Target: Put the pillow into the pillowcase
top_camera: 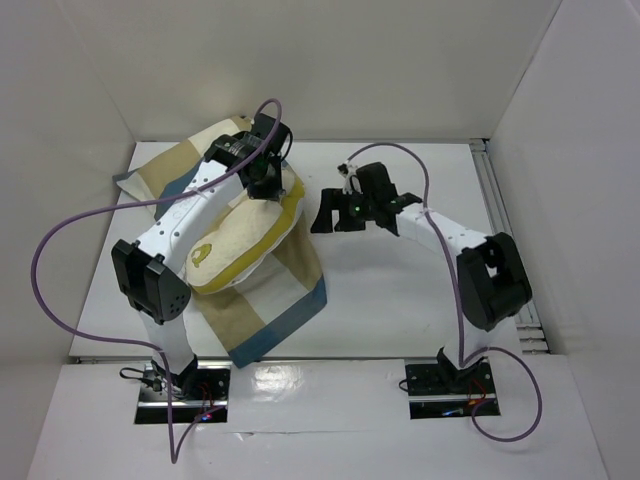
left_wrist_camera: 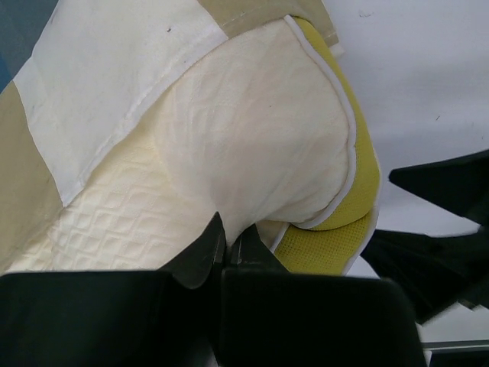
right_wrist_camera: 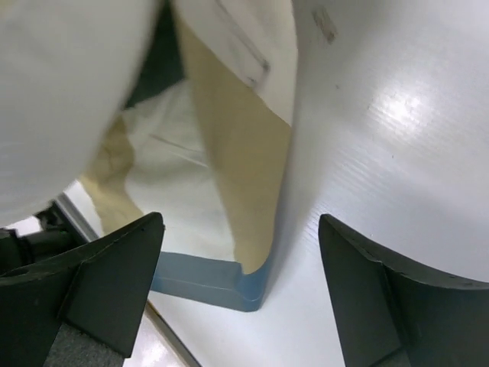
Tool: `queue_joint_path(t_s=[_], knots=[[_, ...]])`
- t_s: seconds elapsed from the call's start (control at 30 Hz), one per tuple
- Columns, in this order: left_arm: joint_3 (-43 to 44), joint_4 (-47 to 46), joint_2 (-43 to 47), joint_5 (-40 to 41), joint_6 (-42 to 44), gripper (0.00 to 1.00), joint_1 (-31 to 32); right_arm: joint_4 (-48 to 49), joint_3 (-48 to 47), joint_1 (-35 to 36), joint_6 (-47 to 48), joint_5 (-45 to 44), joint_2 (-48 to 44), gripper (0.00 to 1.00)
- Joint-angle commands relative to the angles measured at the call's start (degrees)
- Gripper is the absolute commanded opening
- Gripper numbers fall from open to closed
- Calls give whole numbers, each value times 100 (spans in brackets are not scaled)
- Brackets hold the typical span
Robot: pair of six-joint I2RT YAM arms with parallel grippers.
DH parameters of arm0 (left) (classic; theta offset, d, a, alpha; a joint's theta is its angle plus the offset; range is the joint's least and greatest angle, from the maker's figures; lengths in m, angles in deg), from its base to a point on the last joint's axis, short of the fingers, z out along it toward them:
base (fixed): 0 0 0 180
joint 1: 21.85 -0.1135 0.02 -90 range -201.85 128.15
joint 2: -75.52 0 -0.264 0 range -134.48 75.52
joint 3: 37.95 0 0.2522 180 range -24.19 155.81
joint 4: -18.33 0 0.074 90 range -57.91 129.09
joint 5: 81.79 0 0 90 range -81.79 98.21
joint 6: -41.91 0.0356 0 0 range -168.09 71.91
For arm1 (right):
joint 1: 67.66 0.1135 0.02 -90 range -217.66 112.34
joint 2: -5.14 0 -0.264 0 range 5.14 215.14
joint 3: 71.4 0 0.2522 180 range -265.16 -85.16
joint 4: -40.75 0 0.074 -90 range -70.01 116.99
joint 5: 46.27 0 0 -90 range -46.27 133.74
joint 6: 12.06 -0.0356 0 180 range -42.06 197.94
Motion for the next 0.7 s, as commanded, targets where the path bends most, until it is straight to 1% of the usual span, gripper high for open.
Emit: queue_joint_path(t_s=[0.0,0.03,0.1,0.17,0.27,0.3,0.33,0.37,0.4,0.43,0.5,0.53,0.57,0.63,0.67], knots=[[71,-103,58,-19,96,0,-36,389,70,-70,-10,126,-563,89],[71,-103,58,-19,96,0,-36,390,9,-70,138,179,-459,90],[71,-103,111,-72,96,0,-36,329,-210,149,244,179,-187,90],[19,-103,172,-72,96,0,-36,381,-597,264,297,240,366,90],[19,-103,225,-72,96,0,-36,530,-1098,387,297,293,1131,84],[19,-103,277,-72,44,0,-36,591,-1212,387,297,293,1298,67],[-33,-103,278,-72,43,0,-36,653,-1378,387,297,346,1526,55],[-34,-103,278,-72,43,0,-36,706,-1441,387,297,451,1580,43],[-34,-103,339,-72,43,0,-36,758,-1494,335,297,513,1581,29],[-34,-103,339,-72,43,0,-36,759,-1547,282,350,600,1581,0],[80,-103,339,-72,43,0,-36,453,-1740,168,464,540,1301,0],[159,37,339,-72,43,0,-36,312,-1793,167,464,374,1117,0],[507,221,339,-3,52,0,-36,180,-1845,115,517,59,636,0],[1280,913,121,461,-176,0,33,-231,-1846,44,517,-145,28,0],[1972,1421,-63,577,-255,0,173,-347,-1846,44,447,-285,-645,0]])
